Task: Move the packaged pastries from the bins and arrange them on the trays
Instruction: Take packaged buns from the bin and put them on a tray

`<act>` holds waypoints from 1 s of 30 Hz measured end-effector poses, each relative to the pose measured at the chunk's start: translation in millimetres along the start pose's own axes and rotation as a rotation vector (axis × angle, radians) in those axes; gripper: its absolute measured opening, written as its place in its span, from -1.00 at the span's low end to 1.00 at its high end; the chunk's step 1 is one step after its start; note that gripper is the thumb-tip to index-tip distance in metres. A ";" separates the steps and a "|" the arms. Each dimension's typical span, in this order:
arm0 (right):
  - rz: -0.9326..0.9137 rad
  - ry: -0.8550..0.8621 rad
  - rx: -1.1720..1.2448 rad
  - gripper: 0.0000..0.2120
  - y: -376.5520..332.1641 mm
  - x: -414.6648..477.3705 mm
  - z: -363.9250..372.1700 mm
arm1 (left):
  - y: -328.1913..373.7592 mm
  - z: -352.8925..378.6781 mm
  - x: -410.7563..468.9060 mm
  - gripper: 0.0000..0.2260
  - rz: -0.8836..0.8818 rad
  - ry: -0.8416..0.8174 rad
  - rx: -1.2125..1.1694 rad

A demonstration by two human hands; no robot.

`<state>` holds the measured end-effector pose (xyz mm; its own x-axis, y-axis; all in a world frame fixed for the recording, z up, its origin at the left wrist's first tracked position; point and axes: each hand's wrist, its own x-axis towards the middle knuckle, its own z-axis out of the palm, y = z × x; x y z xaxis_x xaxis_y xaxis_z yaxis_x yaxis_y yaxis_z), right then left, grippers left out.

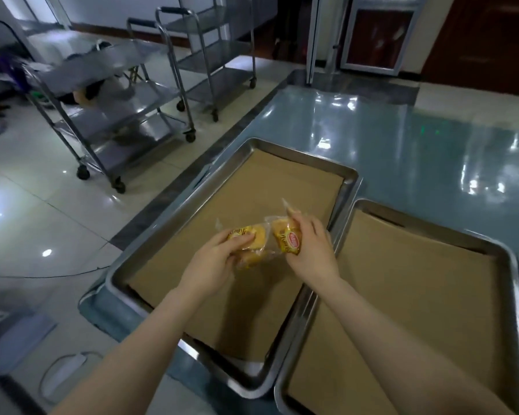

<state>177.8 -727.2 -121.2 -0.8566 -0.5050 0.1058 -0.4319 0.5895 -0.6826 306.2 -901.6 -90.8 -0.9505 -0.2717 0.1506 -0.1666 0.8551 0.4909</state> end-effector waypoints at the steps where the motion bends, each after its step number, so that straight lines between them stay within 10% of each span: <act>1: 0.006 -0.020 -0.021 -0.24 -1.8 -0.1 4.5 | -4.4 1.4 3.6 -0.57 0.016 -0.002 -0.012; 11: 0.133 -0.491 -0.354 -0.10 -25.8 -22.0 60.1 | -72.2 -0.9 15.6 -0.58 -0.026 -0.510 0.215; 30: 0.353 0.332 -0.067 -0.59 -68.7 -144.0 -64.6 | 49.2 -23.4 10.1 -0.49 0.667 -0.416 -0.154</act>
<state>312.6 -654.2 -42.9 -0.9930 -0.0447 0.1089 -0.1067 0.7334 -0.6713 294.6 -872.6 -45.0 -0.8619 0.4882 0.1369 0.4804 0.7002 0.5281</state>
